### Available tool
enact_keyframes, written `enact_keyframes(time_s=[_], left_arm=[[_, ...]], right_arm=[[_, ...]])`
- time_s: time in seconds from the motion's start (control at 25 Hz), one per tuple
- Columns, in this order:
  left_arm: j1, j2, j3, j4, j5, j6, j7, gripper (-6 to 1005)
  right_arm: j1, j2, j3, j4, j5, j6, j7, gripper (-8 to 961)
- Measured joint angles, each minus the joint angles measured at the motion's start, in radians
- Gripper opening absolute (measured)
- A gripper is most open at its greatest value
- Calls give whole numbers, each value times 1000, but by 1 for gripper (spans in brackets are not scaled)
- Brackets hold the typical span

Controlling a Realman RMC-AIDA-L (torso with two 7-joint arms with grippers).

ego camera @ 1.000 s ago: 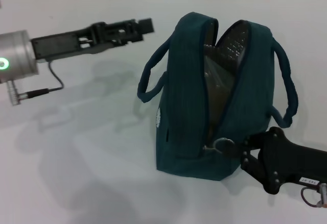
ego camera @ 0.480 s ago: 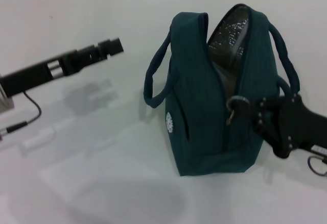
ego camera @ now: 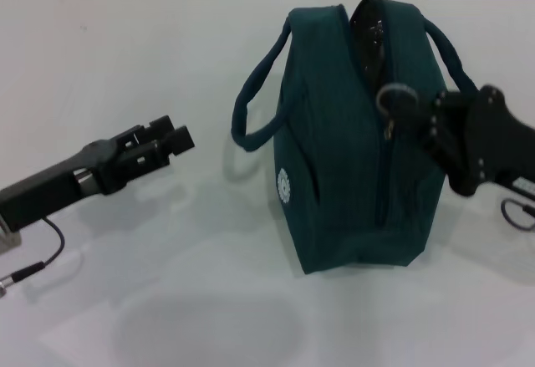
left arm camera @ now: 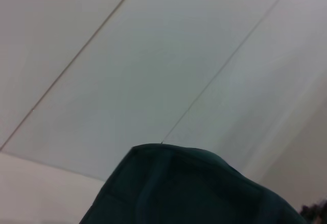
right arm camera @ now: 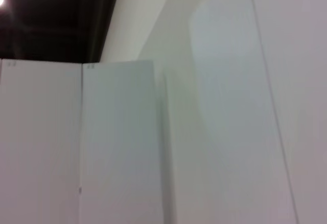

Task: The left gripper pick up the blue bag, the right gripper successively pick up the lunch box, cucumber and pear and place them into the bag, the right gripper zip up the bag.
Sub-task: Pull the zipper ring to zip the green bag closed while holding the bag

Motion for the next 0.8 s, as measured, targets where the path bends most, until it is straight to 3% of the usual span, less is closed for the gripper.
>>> enact_keyframes(time_s=[0.28,0.8], left_arm=[[48,-20,0,-33,-40,61,167,830],[25,-25,2,-185,-85,43,385,787]], right_arm=[[78,0,-29,37,28,77,20,10],[209,0,-64,55,30,155,22,10]])
